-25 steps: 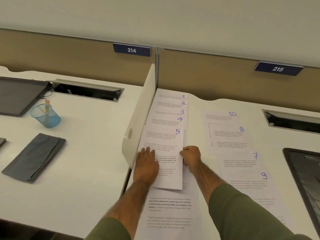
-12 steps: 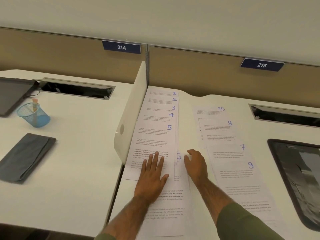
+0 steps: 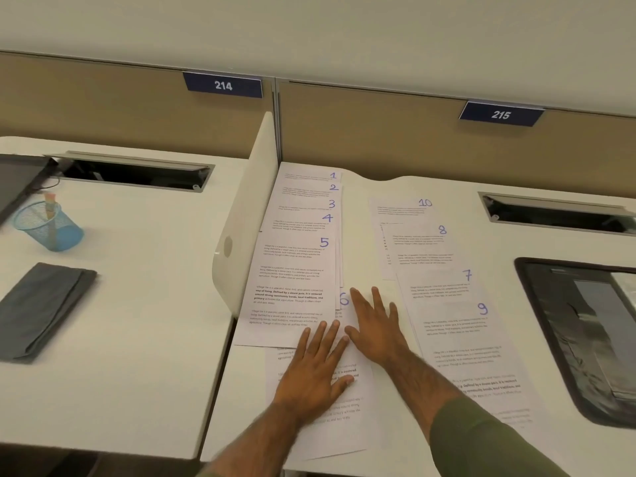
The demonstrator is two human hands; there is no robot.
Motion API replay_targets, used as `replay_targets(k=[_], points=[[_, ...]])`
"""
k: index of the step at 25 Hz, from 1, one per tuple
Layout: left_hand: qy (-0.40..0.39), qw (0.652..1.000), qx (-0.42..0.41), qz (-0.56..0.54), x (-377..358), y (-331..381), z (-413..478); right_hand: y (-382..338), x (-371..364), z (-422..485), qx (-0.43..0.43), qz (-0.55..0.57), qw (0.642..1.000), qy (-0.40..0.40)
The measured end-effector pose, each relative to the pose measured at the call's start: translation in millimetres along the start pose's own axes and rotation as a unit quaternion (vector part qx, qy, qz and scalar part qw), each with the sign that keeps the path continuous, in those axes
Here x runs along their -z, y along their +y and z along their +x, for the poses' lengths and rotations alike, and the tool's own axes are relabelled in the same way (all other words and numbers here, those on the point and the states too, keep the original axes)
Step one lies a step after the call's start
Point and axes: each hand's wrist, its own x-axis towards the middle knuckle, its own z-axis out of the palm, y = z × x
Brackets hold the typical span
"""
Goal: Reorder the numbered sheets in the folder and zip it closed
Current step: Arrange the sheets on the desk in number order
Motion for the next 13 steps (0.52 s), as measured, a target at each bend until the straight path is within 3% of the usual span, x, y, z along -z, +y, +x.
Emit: replay_targets(k=[13], points=[[-0.025, 0.997, -0.076, -0.021, -10, 48, 10, 40, -1, -34, -0.038, 0.011, 0.999, -0.016]])
